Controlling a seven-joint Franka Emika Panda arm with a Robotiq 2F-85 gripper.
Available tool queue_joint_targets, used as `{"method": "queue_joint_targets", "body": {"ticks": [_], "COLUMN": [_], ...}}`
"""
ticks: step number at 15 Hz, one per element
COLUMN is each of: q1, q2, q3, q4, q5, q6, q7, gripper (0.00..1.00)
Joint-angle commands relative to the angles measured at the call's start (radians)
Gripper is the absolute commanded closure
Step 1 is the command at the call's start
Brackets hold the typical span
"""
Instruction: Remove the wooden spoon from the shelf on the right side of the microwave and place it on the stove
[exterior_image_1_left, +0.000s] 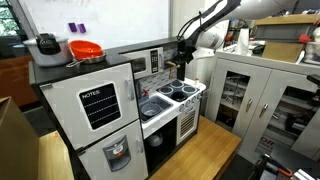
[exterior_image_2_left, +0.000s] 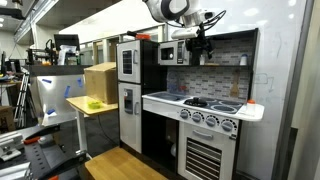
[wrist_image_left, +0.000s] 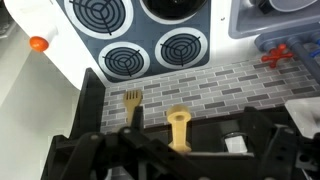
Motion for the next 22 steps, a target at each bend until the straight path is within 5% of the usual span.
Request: {"method": "queue_joint_targets", "body": {"ticks": [1, 6, 12, 13, 22], "q1": [-0.137, -0.225, -0.231, -0.234, -0.249], "q2": [0.033, 0.08, 0.148, 0.154, 0.171], "q3": [0.13, 0.225, 0.249, 0.252, 0.253], "q4": [0.076, 0.148, 0.221, 0.227, 0.251], "q5": [-0.029, -0.018, -0.061, -0.066, -0.088], "q6": [-0.1, -0.137, -0.145, -0.137, -0.12], "q7": [-0.065, -0.122, -0.116, -0.117, -0.108], "gripper": [0.0, 0.0, 0.0, 0.25, 0.84]}}
